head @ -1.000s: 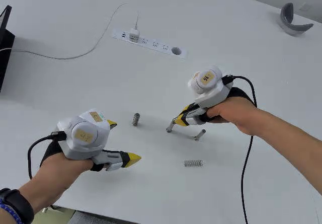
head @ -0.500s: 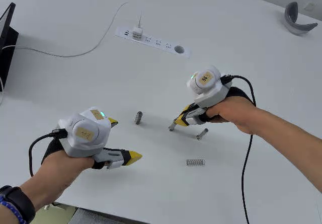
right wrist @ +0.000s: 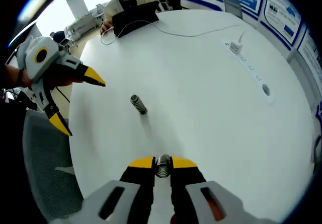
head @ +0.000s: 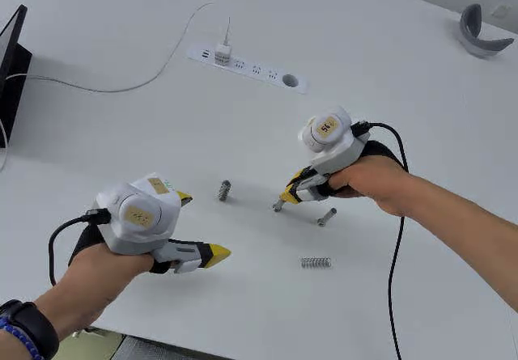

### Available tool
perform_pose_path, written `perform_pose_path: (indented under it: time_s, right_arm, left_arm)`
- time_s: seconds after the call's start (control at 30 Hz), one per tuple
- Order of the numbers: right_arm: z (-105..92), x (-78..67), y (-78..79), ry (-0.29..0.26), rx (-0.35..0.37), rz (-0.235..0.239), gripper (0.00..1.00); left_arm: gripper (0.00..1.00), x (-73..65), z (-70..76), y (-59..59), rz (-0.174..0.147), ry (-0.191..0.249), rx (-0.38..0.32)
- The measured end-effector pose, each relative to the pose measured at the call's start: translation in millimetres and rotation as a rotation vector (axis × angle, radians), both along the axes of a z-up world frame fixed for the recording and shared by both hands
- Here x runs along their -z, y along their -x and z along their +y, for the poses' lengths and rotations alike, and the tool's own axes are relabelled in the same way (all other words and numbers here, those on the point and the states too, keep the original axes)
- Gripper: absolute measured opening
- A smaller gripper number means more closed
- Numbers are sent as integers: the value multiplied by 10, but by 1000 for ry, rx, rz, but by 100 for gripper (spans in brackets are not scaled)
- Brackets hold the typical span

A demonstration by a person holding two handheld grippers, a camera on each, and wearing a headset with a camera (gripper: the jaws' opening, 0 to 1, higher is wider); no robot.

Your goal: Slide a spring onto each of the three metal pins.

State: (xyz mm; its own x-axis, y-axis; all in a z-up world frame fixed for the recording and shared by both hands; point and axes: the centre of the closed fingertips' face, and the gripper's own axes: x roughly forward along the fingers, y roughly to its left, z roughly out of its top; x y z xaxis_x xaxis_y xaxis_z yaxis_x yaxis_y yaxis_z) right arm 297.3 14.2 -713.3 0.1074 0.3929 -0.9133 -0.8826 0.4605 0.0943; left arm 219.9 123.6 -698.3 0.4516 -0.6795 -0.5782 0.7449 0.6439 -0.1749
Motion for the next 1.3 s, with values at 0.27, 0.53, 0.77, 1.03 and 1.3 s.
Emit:
perform_pose_path:
  time_s: [0.27,0.53,0.77,1.03,1.3]
  right_arm:
    - [8,65,1,9,-9,3,13]
    - [8,114,6,14,-10,3,13]
    - [4,181,0,19,-12,4,13]
    - [-15,263,2,22,-6,6,13]
    - [-3,342,13,22,-3,8,13]
  left_arm:
    - [69,1,30,-2,2,-1,-6]
    - [69,0,40,0,3,-2,-6]
    - [69,6,56,-5,6,-3,-9]
    - [69,23,86,4,11,-8,-13]
    - [69,26,118,5,14,-11,-19]
